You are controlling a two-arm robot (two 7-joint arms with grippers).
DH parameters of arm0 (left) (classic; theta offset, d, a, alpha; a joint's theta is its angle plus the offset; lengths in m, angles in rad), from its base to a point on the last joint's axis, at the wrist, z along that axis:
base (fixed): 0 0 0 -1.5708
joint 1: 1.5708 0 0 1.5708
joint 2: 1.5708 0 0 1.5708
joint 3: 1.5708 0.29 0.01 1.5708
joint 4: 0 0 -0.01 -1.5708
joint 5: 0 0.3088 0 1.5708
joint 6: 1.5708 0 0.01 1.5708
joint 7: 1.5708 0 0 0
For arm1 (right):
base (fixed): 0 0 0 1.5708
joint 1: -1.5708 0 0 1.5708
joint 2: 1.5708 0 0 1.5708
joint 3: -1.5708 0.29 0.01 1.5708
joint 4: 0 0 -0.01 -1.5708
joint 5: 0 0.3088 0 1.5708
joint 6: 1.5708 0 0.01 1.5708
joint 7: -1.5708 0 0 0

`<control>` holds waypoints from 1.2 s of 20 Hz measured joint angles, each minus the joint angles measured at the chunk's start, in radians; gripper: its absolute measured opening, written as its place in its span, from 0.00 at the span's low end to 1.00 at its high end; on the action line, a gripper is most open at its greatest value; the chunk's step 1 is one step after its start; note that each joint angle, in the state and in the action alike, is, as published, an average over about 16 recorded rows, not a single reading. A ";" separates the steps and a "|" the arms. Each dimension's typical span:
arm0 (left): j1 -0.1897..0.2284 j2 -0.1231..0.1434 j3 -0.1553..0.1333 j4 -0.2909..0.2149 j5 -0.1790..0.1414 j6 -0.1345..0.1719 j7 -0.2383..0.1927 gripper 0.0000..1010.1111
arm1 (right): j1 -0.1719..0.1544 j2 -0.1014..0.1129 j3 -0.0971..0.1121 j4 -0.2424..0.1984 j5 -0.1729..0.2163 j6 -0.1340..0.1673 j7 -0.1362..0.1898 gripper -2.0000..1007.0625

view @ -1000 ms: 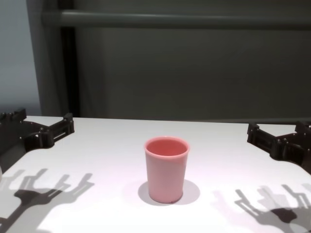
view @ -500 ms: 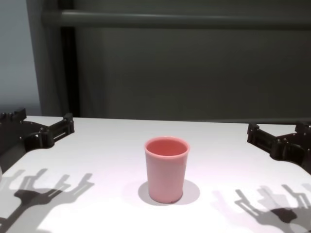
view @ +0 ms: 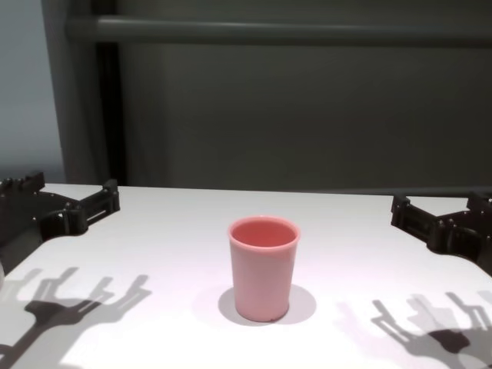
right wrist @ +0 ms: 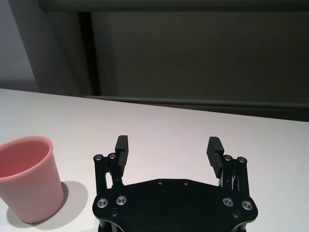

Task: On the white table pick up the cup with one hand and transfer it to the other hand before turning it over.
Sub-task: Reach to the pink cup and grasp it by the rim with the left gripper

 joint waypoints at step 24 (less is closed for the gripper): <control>-0.038 0.235 0.020 -0.151 0.190 0.091 -0.252 0.99 | 0.000 0.000 0.000 0.000 0.000 0.000 0.000 0.99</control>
